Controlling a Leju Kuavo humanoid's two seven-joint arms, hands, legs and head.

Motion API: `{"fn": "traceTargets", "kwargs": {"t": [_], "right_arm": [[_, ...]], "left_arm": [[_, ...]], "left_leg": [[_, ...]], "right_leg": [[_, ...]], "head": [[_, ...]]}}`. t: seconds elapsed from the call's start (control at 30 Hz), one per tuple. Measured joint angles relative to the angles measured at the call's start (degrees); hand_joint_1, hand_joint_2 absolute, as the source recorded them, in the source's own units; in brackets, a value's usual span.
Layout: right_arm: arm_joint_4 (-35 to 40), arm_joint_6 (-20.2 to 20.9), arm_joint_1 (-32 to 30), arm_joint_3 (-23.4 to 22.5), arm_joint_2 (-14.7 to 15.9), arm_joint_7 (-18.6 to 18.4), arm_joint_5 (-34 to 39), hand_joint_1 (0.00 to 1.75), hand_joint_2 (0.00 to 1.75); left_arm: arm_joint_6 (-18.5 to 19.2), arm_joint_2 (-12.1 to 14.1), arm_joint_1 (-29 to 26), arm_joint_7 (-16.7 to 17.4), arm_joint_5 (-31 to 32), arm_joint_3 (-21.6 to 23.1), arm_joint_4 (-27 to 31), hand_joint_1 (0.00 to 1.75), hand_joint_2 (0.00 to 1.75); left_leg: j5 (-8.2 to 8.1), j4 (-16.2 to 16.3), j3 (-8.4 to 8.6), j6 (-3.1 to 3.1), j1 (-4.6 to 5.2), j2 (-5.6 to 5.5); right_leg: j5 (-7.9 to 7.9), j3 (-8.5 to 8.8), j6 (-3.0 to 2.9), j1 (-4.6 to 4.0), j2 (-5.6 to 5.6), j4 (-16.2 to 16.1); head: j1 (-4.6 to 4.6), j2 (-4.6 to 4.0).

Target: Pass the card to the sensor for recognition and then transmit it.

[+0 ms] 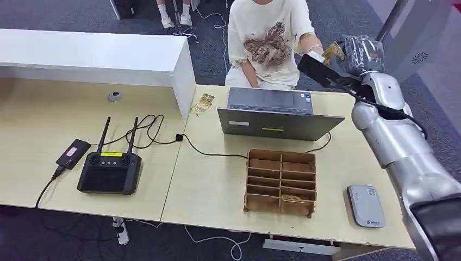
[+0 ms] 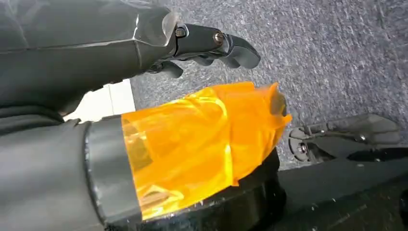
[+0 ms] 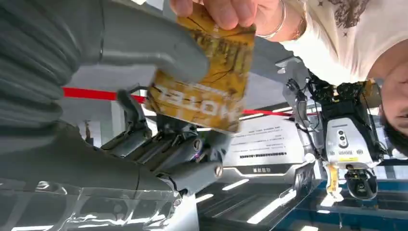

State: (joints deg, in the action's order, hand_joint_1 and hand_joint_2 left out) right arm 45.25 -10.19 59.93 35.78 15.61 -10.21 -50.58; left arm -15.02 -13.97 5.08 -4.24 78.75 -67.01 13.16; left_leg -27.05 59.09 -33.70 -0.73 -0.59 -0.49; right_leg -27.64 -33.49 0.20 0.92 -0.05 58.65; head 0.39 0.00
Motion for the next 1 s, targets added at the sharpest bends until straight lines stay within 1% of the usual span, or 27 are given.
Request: {"fn": "traceTargets", "kwargs": {"t": [0.13,0.27,0.4,0.53,0.7,1.0], "right_arm": [[0.02,-0.61,-0.56,-0.5,0.55,-0.04,-0.28,0.0,1.75],[0.52,-1.07,-1.82,-2.38,1.0,1.04,1.26,0.0,1.75],[1.44,-2.56,-3.48,-5.34,1.62,3.0,4.57,0.0,1.75],[2.21,-2.95,-4.5,-7.56,2.29,3.67,5.49,0.0,1.75],[2.64,-2.95,-5.13,-8.72,2.69,3.69,5.53,0.0,1.75],[2.82,-2.95,-5.39,-8.92,2.95,3.69,5.64,0.0,1.75]], "left_arm": [[0.24,0.0,-0.02,0.02,-0.28,0.0,0.0,0.0,0.0],[-0.33,0.0,-0.02,1.31,-0.37,-0.02,0.0,0.0,0.0],[-0.44,0.02,-0.03,0.28,-1.05,-0.02,0.0,0.0,0.0],[-0.44,0.02,-0.03,-0.09,-1.31,-0.02,0.0,0.0,0.0],[-0.44,0.02,-0.05,-0.09,-1.31,-0.02,0.0,0.0,0.0],[-0.44,0.02,-0.04,-0.09,-1.31,-0.02,0.0,0.0,0.0]], "left_leg": [[0.0,0.0,-0.01,0.0,0.0,-0.01],[0.0,0.0,-0.01,0.0,0.01,0.0],[0.0,0.01,-0.01,0.0,0.0,-0.04],[-0.01,0.01,-0.01,0.0,0.0,0.01],[0.0,0.01,-0.01,0.0,0.0,0.0],[0.0,0.01,0.0,0.0,0.0,0.01]], "right_leg": [[0.0,0.0,0.0,0.0,-0.02,0.0],[0.0,0.0,0.0,0.01,0.01,0.0],[0.0,0.0,0.0,0.0,-0.04,-0.01],[0.0,0.0,0.0,0.0,0.02,-0.01],[0.0,0.0,0.0,0.0,0.0,-0.01],[0.0,0.0,0.0,0.0,0.01,0.0]], "head": [[0.02,0.0],[0.0,0.0],[0.0,0.0],[0.0,0.0],[0.0,0.0],[0.0,0.0]]}}
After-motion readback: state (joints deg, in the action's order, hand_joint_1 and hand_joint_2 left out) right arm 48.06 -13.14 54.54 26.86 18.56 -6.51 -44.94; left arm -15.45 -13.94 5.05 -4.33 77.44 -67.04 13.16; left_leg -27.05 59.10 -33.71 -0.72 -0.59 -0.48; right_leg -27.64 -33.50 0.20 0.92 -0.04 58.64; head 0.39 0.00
